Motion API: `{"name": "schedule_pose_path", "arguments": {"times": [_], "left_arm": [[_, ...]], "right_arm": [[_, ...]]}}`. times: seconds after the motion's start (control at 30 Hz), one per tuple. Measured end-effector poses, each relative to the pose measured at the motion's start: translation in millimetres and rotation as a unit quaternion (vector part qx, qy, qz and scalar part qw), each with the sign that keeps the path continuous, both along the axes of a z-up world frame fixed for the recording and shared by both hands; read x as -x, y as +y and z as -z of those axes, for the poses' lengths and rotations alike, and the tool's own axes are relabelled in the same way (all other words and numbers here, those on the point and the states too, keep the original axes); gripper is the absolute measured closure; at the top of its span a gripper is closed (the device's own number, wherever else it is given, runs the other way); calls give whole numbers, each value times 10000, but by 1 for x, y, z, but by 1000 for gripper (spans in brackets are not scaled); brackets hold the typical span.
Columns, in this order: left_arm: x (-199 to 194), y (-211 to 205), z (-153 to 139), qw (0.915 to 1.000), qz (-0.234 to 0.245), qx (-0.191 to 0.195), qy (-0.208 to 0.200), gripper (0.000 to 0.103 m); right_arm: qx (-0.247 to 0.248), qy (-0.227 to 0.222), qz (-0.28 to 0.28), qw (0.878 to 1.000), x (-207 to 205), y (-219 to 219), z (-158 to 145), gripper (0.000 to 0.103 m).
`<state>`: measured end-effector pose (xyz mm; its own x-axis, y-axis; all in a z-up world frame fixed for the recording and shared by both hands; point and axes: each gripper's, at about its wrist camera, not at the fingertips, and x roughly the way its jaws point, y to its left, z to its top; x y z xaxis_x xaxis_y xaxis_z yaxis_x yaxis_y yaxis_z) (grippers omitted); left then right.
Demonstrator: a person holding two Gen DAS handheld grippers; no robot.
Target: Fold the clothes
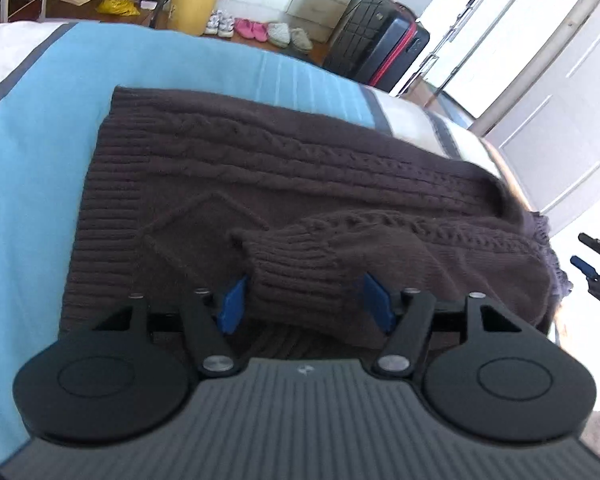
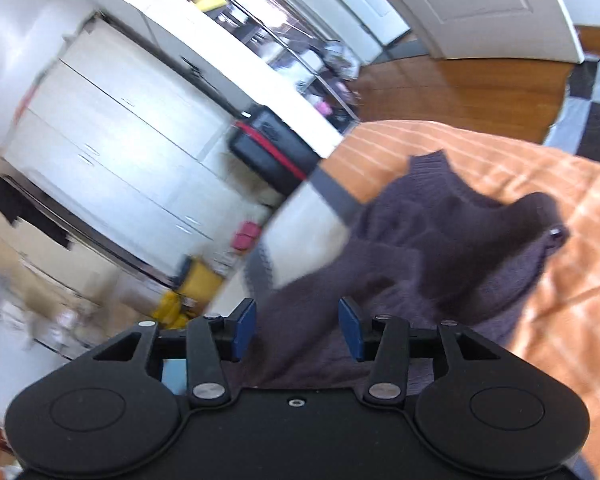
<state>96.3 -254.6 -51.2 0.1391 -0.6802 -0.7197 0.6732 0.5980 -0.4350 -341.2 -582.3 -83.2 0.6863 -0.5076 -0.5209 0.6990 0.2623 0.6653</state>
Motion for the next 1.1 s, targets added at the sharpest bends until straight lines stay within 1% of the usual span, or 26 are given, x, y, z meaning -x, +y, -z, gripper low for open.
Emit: {"name": "schedule_pose_path", "arguments": {"times": [0.1, 0.17, 0.2, 0.23, 0.33, 0.4, 0.5, 0.53, 0.57, 0.6, 0.7, 0.77, 0.8, 0.9, 1.0, 1.03, 1.1], "left_arm": [[-1, 2, 2, 9999, -24, 61, 94, 40], [-4, 1, -1, 9998, -39, 105, 157, 36], [-5, -2, 0, 9998, -60, 80, 198, 36], [-6, -1, 0, 9997, -76, 30, 210, 36], [-3, -3, -9, 9999, 121, 27, -11, 36], [-1, 0, -15, 9995, 215, 211, -45, 36], [2, 2, -22, 9986, 227, 474, -95, 35], [1, 3, -21, 9984, 206, 521, -66, 35], [-1, 4, -20, 9982, 183, 566, -31, 36], [-3, 5, -20, 9979, 153, 624, 38, 36], [-11, 13, -20, 9946, 44, 967, 368, 36], [-14, 17, -21, 9923, 26, 1133, 500, 35], [-12, 15, -19, 9931, 46, 1079, 458, 35], [-6, 7, -13, 9958, 120, 860, 282, 35], [2, -4, -7, 9976, 243, 638, 122, 32], [6, -8, -5, 9982, 212, 569, -13, 29], [13, -13, -2, 9985, 142, 404, -330, 29]], "right_arm": [[29, 715, -106, 9974, -13, -2, 6, 50], [-70, 1299, -132, 9914, -18, -5, 14, 40], [-224, 1589, -78, 9870, -21, -7, 20, 37], [-317, 1709, -57, 9848, -22, -9, 24, 37], [-277, 1776, -87, 9837, -22, -12, 27, 37], [-159, 1787, -55, 9838, -21, -13, 27, 37], [25, 2063, 32, 9785, -21, -13, 28, 37], [88, 2217, 84, 9750, -23, -11, 30, 37], [123, 2280, 105, 9735, -26, -9, 30, 37], [144, 2276, 0, 9737, -29, -10, 31, 37], [298, 2205, -334, 9744, -37, -8, 31, 37], [394, 2194, -510, 9735, -39, -5, 33, 50], [400, 2229, -602, 9722, -40, -4, 33, 61], [617, 2575, -642, 9622, -47, 1, 32, 64], [853, 2813, -671, 9535, -50, 6, 28, 86], [899, 2853, -686, 9517, -50, 8, 27, 90], [1034, 2922, -630, 9487, -49, 12, 23, 91]]}}
